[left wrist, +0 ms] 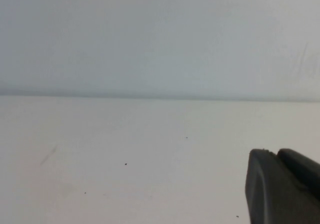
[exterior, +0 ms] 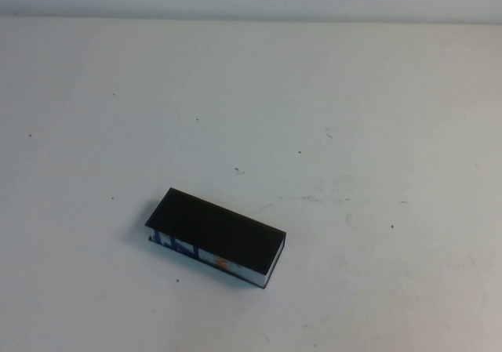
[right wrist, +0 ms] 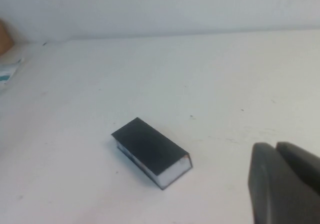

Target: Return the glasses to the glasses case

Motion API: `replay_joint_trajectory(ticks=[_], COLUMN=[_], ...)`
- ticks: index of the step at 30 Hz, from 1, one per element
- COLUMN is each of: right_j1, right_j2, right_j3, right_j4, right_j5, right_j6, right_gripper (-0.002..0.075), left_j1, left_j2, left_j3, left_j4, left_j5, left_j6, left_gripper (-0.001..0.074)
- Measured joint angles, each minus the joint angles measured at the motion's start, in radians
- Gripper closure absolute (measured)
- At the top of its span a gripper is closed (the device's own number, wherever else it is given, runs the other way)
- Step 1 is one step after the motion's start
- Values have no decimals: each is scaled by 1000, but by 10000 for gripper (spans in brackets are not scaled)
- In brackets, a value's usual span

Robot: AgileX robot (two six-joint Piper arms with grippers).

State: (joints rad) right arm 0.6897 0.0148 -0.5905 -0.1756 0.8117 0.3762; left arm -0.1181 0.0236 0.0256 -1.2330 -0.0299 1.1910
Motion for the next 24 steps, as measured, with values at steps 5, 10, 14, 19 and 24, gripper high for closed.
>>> replay_joint_trajectory(ticks=[5, 10, 14, 19, 24], right_j1=[0, 0, 0, 0, -62], right_j2=[-32, -33, -33, -33, -33], right_j3=[34, 69, 95, 199, 368], right_j4=[-44, -37, -35, -92, -301], right_j5=[99, 91, 62, -126, -294], right_j6=[2, -21, -25, -13, 249], right_gripper=[737, 737, 737, 737, 737], left_j1=[0, 0, -2, -2, -2], left_j2=[0, 0, 0, 0, 0], left_j3=[2, 2, 2, 2, 2], left_j4=[-1, -1, -2, -2, -2], left_j5=[-2, -2, -4, -4, -4], left_j6=[2, 2, 2, 2, 2], left_gripper=[738, 738, 738, 738, 738])
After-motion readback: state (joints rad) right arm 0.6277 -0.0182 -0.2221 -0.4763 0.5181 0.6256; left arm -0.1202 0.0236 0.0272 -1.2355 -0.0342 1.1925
